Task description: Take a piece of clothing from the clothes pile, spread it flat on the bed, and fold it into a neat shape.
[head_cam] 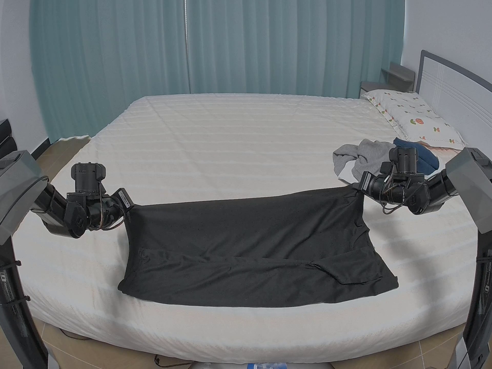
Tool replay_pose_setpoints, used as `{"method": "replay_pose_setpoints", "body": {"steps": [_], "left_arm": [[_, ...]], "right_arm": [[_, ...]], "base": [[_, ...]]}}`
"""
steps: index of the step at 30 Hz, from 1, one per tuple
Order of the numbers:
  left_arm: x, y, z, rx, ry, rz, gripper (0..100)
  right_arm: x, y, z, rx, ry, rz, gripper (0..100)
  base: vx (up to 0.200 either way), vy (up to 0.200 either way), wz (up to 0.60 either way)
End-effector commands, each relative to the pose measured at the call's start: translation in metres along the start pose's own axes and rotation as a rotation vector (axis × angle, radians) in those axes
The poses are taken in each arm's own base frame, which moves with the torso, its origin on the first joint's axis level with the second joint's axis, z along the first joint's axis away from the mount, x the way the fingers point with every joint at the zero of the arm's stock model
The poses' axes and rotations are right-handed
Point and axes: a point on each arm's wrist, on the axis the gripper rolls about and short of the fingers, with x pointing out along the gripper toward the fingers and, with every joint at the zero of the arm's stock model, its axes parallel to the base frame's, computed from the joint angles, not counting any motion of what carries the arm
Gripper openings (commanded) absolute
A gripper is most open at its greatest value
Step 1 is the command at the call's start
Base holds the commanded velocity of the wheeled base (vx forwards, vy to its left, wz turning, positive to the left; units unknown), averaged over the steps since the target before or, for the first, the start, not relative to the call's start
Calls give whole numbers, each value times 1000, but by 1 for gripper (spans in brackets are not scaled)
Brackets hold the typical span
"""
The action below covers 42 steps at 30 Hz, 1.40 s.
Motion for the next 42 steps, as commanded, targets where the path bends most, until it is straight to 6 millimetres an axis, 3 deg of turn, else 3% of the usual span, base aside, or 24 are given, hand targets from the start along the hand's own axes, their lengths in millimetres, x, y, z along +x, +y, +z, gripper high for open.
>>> {"method": "replay_pose_setpoints", "body": {"steps": [1,13,21,32,33,42], "left_arm": [[-6,4,-7,49,23,14,0],[-30,15,-27,257,130,68,0],[-34,28,-48,408,232,164,0],[-40,32,-57,423,281,187,0],[-40,32,-57,423,281,187,100],[-48,28,-51,416,254,176,100]], "right_arm": [[-14,-3,-10,-33,15,-7,0],[-44,-25,-51,-147,90,-47,0],[-60,-40,-97,-244,212,-87,0],[-63,-41,-97,-260,170,-105,0],[-63,-40,-97,-260,168,-103,100],[-74,-27,-78,-195,101,-76,100]], "base": [[0,0,0],[0,0,0],[0,0,0],[0,0,0],[0,0,0],[0,0,0]]}}
